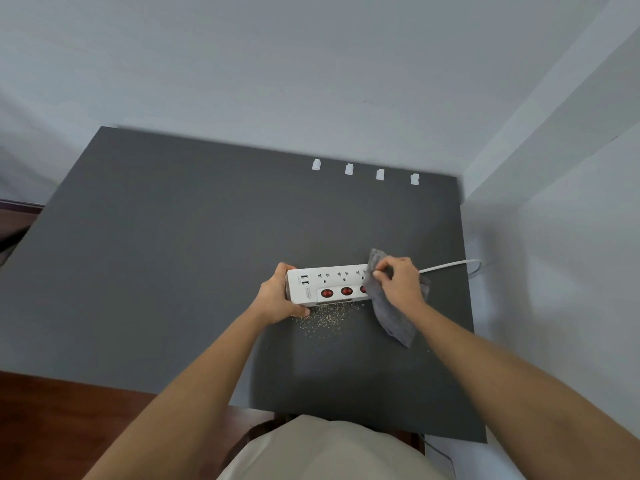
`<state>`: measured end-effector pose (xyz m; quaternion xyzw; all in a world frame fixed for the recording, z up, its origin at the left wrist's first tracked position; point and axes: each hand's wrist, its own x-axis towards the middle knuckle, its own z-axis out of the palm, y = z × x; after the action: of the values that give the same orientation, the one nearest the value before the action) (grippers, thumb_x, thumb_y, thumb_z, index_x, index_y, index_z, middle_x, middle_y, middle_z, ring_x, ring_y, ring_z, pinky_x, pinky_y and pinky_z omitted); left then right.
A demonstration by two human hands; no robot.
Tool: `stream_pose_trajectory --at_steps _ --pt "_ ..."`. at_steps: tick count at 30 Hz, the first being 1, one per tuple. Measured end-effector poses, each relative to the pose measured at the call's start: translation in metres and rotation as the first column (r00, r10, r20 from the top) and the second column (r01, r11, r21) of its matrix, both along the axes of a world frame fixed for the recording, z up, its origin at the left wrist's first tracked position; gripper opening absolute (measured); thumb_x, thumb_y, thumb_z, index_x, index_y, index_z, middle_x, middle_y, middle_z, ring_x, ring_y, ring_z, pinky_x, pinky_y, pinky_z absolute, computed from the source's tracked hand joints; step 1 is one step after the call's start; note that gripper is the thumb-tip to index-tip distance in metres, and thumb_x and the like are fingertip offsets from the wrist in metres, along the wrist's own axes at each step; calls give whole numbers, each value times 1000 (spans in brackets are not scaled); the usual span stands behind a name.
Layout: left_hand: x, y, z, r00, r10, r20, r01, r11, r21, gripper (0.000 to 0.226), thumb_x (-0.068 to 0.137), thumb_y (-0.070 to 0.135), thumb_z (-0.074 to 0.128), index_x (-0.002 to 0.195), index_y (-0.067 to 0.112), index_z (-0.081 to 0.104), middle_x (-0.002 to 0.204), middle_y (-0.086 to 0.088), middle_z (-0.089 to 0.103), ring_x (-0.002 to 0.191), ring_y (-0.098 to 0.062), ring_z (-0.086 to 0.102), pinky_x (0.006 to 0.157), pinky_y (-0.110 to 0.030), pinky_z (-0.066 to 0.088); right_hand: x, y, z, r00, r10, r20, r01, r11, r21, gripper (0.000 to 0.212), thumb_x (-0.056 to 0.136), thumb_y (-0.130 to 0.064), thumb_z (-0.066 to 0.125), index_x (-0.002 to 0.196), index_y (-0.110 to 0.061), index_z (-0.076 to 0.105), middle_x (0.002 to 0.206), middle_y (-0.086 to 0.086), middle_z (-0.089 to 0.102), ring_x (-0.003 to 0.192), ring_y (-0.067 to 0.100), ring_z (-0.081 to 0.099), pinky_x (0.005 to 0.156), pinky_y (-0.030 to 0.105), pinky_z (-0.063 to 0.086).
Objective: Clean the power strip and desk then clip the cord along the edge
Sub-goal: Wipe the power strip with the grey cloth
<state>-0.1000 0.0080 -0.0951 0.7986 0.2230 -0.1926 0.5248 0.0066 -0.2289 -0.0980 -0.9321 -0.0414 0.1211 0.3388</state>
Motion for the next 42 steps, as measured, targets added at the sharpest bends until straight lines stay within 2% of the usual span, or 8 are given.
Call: stream_pose_trajectory --at_steps 6,13,16,21,28,33,38,42 --pt "3 -2 -3 1000 -21 -2 21 999 37 70 58 4 85 111 21 42 100 3 63 85 -10 61 63 -20 51 -35 48 1 950 311 2 -309 946 98 14 72 -24 77 80 -20 66 98 -2 55 100 17 47 90 33 37" --pt "2 -1 -2 999 -29 26 28 999 37 71 59 5 84 112 24 42 107 2 64 93 -13 60 69 -23 52 1 -10 -12 994 -106 -41 103 993 -62 19 74 -34 73 71 -29 55 93 7 60 92 26 56 86 37 46" --pt "5 2 -4 1000 -6 10 6 1000 8 69 59 5 83 111 25 43 109 1 65 101 -17 62 78 -34 58 4 -13 -4 997 -81 8 81 997 7 21 77 -14 72 69 -18 53 74 7 61 71 21 55 78 37 47" --pt "8 6 -3 999 -41 11 41 999 -2 71 55 11 85 107 29 42 111 3 66 105 -19 63 87 -44 57 -23 6 -2 978 206 6 -206 977 56 22 77 -17 73 90 -16 55 96 3 53 85 15 52 82 24 35" --pt "14 5 9 998 -53 32 57 991 -119 71 56 22 88 110 27 43 115 1 65 104 -19 65 86 -42 58 15 -25 -2 919 -363 -152 372 928 34 18 68 -14 80 75 -12 64 85 2 65 91 23 62 77 26 43" --pt "17 2 15 999 -28 18 32 966 -257 57 73 16 82 112 11 40 110 -20 66 75 -26 69 67 -35 58 -5 1 2 995 -33 -90 46 989 144 18 72 -19 78 79 -17 62 84 -8 66 77 4 55 70 13 34" --pt "17 3 13 999 -4 40 9 993 -115 77 62 17 87 124 20 42 114 -4 63 98 -22 66 82 -41 59 34 -41 1 792 -556 -252 583 811 45 14 81 -14 69 91 -6 66 104 16 69 98 30 61 83 29 44" --pt "25 -3 20 995 12 101 2 991 -137 52 69 14 84 115 15 61 110 -2 71 101 -19 68 90 -40 56 38 -2 43 907 -363 -215 422 789 447 8 85 -10 64 92 -6 65 91 6 67 92 23 61 81 31 47"
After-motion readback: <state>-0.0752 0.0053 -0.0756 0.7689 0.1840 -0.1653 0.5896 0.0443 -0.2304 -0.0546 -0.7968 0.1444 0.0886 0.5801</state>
